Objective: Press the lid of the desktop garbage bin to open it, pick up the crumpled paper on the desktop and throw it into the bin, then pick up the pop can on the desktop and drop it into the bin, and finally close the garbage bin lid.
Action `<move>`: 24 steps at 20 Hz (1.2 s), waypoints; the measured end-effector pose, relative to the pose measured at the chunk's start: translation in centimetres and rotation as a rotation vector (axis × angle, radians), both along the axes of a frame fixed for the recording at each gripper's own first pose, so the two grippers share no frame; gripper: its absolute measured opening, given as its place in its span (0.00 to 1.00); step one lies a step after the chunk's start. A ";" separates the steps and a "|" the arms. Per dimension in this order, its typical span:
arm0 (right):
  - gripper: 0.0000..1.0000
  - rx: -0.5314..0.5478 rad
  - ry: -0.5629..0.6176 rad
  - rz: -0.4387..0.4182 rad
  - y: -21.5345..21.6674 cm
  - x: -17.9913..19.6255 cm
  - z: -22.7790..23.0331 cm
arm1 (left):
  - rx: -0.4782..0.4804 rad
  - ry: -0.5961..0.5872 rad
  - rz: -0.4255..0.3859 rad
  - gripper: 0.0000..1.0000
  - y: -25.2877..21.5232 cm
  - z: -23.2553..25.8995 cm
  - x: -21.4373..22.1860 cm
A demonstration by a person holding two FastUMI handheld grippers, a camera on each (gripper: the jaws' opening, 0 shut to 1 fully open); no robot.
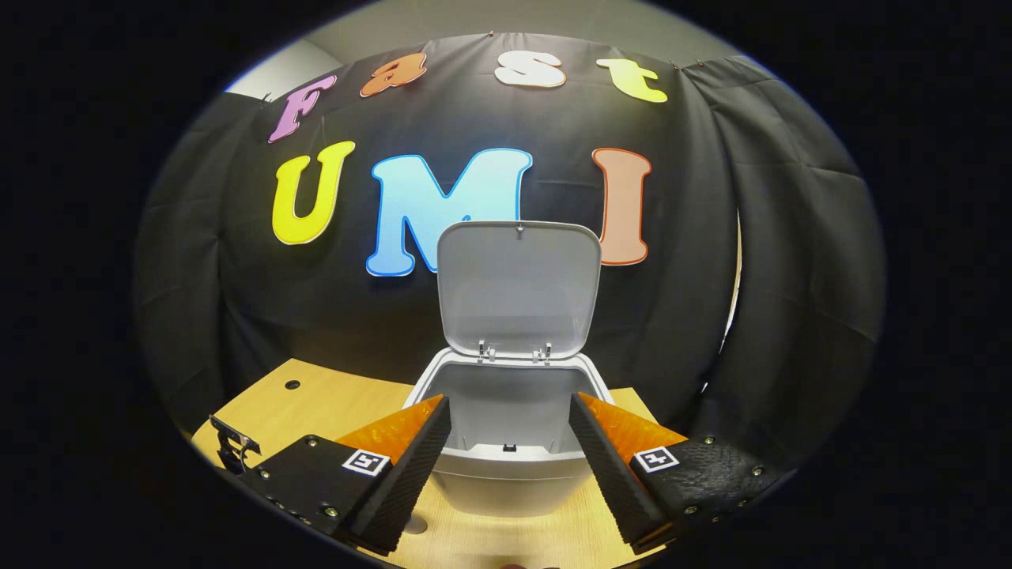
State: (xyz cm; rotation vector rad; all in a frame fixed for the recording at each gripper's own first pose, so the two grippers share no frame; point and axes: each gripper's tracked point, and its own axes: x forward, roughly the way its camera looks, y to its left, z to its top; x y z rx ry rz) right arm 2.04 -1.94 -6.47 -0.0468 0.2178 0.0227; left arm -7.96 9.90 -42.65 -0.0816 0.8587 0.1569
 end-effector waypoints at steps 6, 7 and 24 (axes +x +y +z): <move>0.97 0.011 0.005 -0.004 -0.3 -0.4 -0.3 | 0.020 -0.085 -0.039 0.54 -1.1 4.0 1.9; 0.97 0.014 0.005 -0.005 -0.4 -0.5 -0.4 | 0.023 -0.104 -0.047 0.54 -1.6 4.6 2.3; 0.97 0.049 0.032 -0.045 -2.4 -1.8 -2.2 | -0.044 -0.408 -0.095 0.52 -5.9 20.2 11.1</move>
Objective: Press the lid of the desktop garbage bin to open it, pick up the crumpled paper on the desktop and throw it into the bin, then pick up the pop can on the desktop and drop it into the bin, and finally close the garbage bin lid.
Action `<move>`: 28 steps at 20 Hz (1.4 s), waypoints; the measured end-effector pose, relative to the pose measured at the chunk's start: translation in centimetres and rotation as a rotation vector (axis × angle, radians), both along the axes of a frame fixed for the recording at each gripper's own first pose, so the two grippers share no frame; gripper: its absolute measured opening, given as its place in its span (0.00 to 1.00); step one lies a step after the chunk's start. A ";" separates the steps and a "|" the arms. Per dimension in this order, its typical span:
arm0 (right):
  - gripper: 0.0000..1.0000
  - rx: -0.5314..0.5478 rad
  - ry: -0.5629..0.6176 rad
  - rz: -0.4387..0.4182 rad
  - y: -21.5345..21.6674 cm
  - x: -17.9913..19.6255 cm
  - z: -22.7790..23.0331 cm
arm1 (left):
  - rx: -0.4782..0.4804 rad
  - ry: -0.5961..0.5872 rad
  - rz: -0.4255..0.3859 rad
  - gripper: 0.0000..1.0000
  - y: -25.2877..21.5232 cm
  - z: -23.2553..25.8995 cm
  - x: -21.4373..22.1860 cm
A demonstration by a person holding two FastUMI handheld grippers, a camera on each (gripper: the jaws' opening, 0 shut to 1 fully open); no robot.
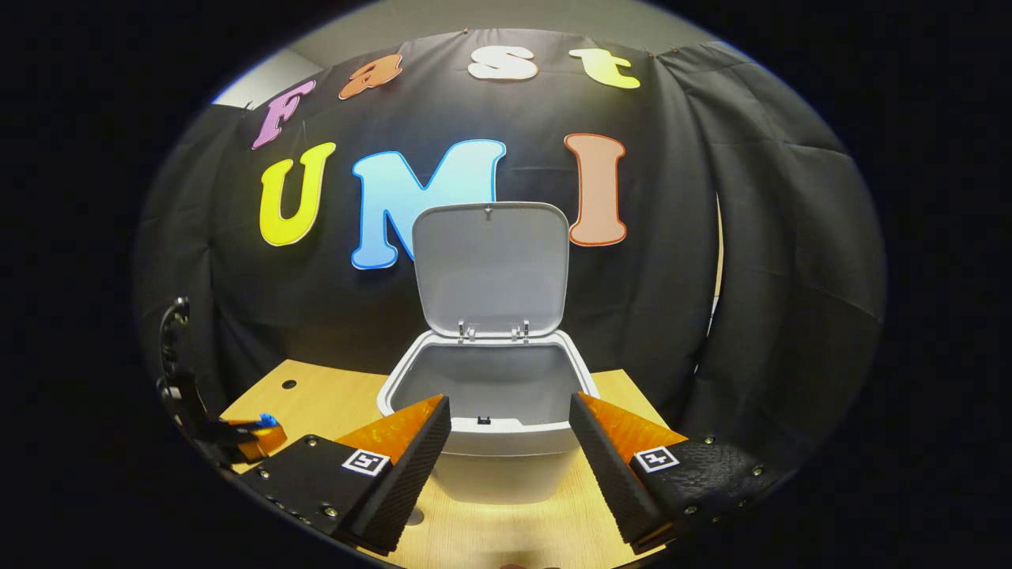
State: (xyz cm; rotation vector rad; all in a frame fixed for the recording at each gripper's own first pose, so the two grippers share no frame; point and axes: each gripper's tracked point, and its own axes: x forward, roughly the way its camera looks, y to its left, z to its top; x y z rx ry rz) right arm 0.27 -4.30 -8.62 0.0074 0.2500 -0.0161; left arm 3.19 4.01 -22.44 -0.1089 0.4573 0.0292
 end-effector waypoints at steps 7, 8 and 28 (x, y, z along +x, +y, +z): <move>0.97 0.013 -0.003 -0.022 -1.1 0.2 -0.1 | 0.010 -0.122 -0.043 0.51 -1.6 5.7 4.2; 0.97 0.012 -0.003 -0.027 -1.4 0.2 0.0 | 0.010 -0.138 -0.046 0.48 -1.8 6.5 4.7; 0.97 0.019 -0.015 -0.120 -5.9 -1.8 0.0 | 0.038 -0.331 -0.358 0.48 -18.6 14.3 8.1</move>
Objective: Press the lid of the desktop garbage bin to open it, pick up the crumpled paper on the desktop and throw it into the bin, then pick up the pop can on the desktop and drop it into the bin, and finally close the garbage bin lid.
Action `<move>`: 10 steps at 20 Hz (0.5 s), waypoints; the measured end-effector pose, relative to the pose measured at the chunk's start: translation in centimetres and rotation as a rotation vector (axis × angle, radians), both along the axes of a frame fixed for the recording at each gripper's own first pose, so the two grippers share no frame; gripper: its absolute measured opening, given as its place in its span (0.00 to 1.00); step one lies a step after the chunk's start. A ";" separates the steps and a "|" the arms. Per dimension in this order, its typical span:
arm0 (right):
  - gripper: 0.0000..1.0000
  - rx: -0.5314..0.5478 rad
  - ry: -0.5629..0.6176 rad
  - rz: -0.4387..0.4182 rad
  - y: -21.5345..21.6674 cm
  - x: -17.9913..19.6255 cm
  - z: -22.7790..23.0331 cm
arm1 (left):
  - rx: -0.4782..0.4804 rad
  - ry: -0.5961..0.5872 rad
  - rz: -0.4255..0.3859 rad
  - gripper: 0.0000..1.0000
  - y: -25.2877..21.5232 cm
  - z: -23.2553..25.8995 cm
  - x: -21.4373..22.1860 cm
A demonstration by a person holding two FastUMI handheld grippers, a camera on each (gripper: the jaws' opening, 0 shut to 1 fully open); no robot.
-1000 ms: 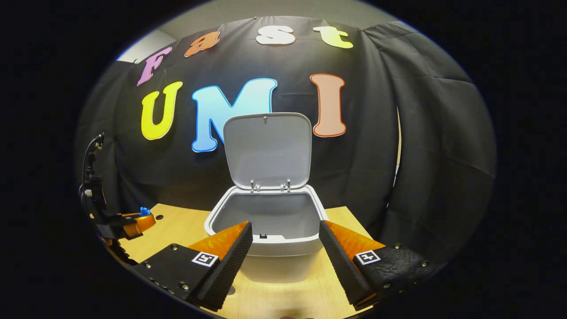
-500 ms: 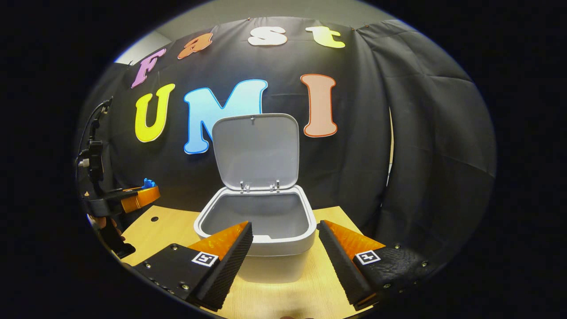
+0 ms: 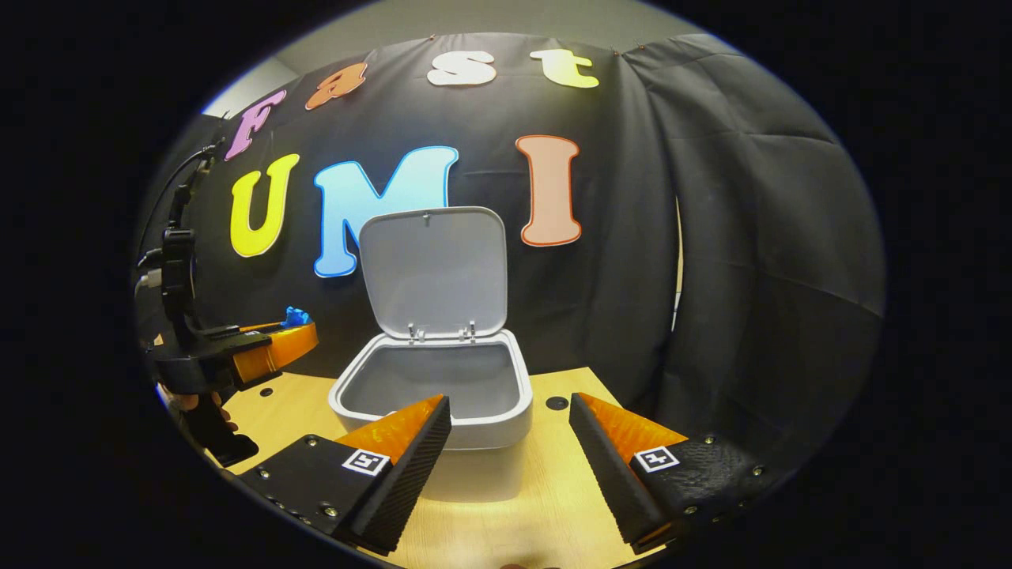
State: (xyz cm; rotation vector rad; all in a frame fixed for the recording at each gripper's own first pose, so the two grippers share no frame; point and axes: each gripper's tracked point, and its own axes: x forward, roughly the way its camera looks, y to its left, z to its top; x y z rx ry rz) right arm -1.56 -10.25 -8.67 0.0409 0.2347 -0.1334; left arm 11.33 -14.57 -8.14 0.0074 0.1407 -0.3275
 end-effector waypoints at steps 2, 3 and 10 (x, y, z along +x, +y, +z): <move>0.97 0.002 0.002 -0.020 -0.8 -0.5 -0.1 | 0.004 0.002 -0.023 0.48 -1.4 -0.1 0.0; 0.97 0.003 0.003 -0.030 -1.1 -0.7 -0.2 | 0.004 0.004 -0.034 0.48 -2.0 -0.2 0.0; 0.97 0.007 0.011 -0.083 -3.0 -2.0 -0.7 | 0.007 0.000 -0.129 0.50 -6.1 -0.4 -0.4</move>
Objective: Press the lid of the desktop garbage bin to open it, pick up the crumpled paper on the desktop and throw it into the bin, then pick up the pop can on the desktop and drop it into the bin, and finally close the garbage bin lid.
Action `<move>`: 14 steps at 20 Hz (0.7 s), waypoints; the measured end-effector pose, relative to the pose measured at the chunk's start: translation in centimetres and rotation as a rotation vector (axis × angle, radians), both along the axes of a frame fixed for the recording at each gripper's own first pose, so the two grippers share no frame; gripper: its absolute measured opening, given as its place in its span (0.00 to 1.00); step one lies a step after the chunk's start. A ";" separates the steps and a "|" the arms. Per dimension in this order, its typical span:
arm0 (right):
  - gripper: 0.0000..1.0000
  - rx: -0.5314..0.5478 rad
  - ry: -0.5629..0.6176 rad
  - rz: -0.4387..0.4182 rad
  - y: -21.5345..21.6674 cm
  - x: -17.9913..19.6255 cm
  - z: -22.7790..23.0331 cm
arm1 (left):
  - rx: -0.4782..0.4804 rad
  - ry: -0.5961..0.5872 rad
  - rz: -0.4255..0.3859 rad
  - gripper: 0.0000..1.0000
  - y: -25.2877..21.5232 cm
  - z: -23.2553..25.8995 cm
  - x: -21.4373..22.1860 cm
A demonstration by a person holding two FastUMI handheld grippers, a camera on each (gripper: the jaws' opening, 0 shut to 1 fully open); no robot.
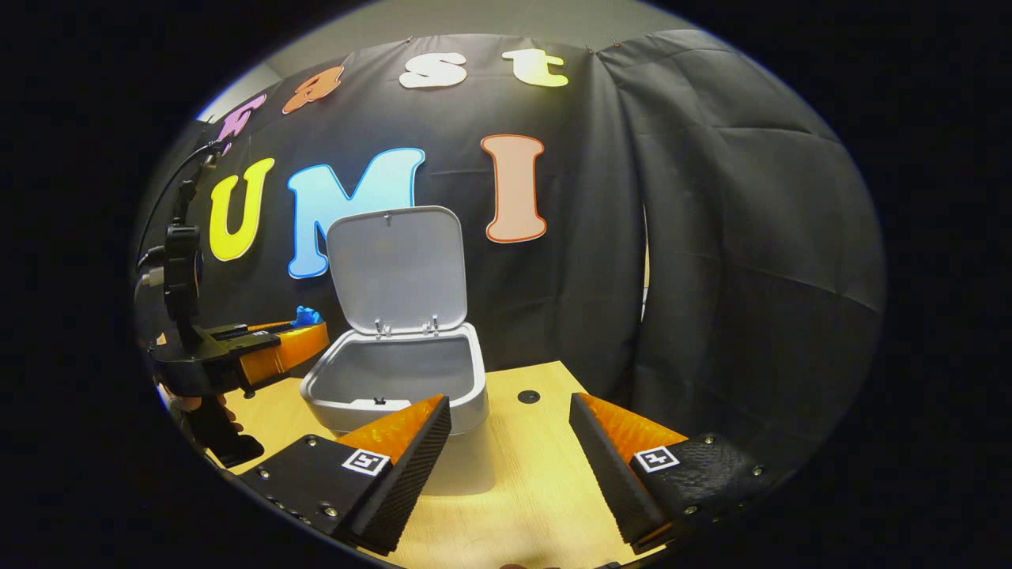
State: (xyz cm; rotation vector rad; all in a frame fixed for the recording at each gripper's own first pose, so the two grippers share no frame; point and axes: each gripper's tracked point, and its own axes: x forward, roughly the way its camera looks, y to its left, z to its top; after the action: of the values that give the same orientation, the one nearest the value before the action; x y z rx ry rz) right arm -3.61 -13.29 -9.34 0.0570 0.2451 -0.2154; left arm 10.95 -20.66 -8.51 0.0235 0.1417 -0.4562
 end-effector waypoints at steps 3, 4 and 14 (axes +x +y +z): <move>0.97 0.001 0.002 -0.007 -0.2 -0.2 -0.2 | 0.009 -0.012 -0.025 0.53 -1.2 0.2 -0.1; 0.97 0.001 0.003 -0.009 -0.3 -0.3 -0.1 | 0.008 -0.015 -0.031 0.54 -1.4 0.3 -0.2; 0.97 0.013 0.003 -0.019 -0.7 -0.6 -0.5 | 0.014 -0.030 -0.027 0.79 -1.7 0.6 -0.2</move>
State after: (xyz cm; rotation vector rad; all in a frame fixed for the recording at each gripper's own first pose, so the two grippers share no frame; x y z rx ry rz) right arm -4.18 -14.02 -9.80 0.0723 0.2493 -0.2325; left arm 10.72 -22.37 -7.93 0.0456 0.1147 -0.4818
